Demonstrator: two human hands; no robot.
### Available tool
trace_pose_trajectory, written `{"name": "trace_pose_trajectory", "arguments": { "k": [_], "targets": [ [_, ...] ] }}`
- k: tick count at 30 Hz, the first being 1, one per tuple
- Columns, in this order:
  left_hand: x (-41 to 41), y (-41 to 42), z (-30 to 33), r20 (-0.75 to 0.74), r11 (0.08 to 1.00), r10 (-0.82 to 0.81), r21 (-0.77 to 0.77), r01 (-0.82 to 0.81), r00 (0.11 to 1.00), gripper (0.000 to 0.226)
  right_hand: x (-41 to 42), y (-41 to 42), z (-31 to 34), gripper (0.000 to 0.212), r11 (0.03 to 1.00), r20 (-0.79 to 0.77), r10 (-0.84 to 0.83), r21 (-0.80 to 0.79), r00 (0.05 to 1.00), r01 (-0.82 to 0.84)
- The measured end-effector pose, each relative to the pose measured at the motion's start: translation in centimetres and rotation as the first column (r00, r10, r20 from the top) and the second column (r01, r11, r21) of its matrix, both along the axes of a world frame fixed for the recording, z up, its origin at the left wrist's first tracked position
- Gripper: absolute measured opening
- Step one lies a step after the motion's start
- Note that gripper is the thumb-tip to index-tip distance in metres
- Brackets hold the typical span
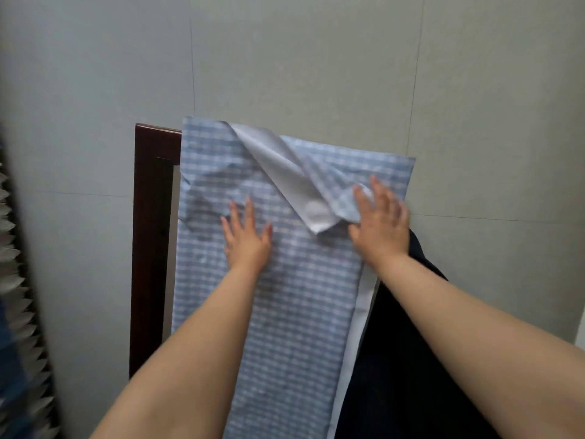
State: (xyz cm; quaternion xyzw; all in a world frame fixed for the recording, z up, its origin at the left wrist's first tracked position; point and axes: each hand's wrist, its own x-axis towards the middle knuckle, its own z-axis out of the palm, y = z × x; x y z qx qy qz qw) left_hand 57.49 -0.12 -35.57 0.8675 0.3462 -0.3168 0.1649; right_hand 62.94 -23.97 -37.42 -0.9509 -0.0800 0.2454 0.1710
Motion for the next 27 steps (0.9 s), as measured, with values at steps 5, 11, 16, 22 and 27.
{"name": "trace_pose_trajectory", "arguments": {
  "k": [5, 11, 16, 22, 27],
  "targets": [
    [6.3, 7.4, 0.3, 0.077, 0.964, 0.239, 0.101, -0.246, 0.968, 0.074, 4.3, -2.6, 0.2, 0.05, 0.428, -0.19, -0.873, 0.146, 0.45, 0.892],
    [10.7, 8.6, 0.2, 0.037, 0.968, -0.2, -0.15, 0.203, 0.979, 0.064, 0.1, 0.0, 1.8, 0.071, 0.966, 0.075, -0.189, 0.195, 0.979, 0.172],
    [8.0, 7.8, 0.3, 0.188, 0.967, 0.236, 0.049, -0.249, 0.953, 0.068, 1.3, 0.8, 0.8, 0.048, 0.778, -0.183, -0.589, 0.136, 0.787, 0.614],
    [5.3, 7.5, -0.4, 0.049, 0.967, 0.217, 0.123, -0.221, 0.975, 0.075, 1.0, -0.4, 0.3, 0.022, 0.616, -0.269, -0.738, 0.103, 0.619, 0.781],
    [6.1, 7.8, -0.3, 0.001, 0.978, 0.202, 0.045, -0.202, 0.979, 0.076, 0.4, -0.7, -0.1, 0.021, 0.552, -0.312, -0.766, 0.129, 0.562, 0.824]
  ]
}}
